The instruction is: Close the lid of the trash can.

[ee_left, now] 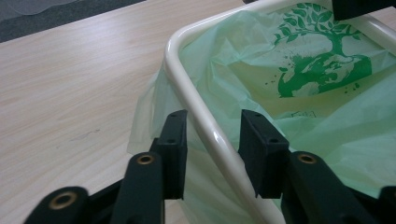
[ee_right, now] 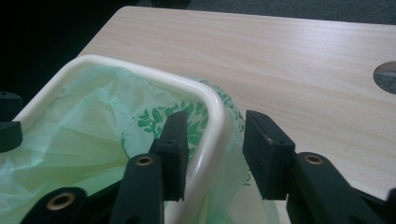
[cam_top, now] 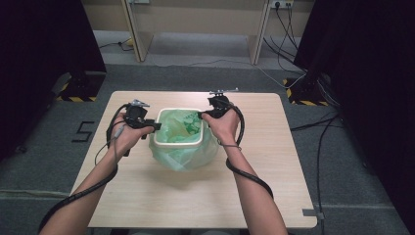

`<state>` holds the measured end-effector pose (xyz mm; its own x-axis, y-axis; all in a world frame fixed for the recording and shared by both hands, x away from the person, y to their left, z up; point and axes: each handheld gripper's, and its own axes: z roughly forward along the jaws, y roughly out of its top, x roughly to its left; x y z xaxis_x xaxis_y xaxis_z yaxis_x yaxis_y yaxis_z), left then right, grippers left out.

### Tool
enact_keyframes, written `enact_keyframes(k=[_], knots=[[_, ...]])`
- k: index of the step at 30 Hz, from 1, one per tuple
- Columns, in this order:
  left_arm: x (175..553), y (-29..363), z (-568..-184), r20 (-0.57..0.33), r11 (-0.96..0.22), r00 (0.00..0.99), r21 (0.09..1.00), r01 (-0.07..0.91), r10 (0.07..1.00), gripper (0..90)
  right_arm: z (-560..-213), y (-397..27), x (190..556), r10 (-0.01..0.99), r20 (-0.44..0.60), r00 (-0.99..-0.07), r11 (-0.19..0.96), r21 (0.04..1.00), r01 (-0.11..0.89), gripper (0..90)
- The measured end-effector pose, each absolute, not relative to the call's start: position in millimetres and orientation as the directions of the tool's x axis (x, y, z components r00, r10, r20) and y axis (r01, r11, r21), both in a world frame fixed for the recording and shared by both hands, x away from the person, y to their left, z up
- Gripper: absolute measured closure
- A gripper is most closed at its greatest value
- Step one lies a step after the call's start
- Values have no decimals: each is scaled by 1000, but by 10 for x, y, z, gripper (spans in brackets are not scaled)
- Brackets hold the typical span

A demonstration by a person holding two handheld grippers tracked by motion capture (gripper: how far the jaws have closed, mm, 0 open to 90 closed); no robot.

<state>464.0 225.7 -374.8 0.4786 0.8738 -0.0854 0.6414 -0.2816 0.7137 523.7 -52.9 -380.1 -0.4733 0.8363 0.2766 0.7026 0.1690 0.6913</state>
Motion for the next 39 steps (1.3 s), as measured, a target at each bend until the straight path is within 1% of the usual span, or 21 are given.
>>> enact_keyframes(k=[6,10,16,26,39], knots=[[4613,2299,-3719,-85,-258,465,738,624,881,488,-3752,-554,5213,826,292,-483,159,701,695,493],[4573,2348,-3672,-92,-235,461,764,601,883,444,-3726,-586,5192,824,289,-487,156,711,686,468],[4521,2410,-3657,-101,-223,462,772,595,881,385,-3701,-669,5147,822,294,-488,150,715,683,454],[4443,2532,-3686,-118,-198,451,780,593,885,372,-3698,-856,5071,830,278,-484,150,723,674,446],[4361,2685,-3737,-112,-185,431,788,588,895,370,-3789,-1147,4973,853,274,-444,134,707,694,446]])
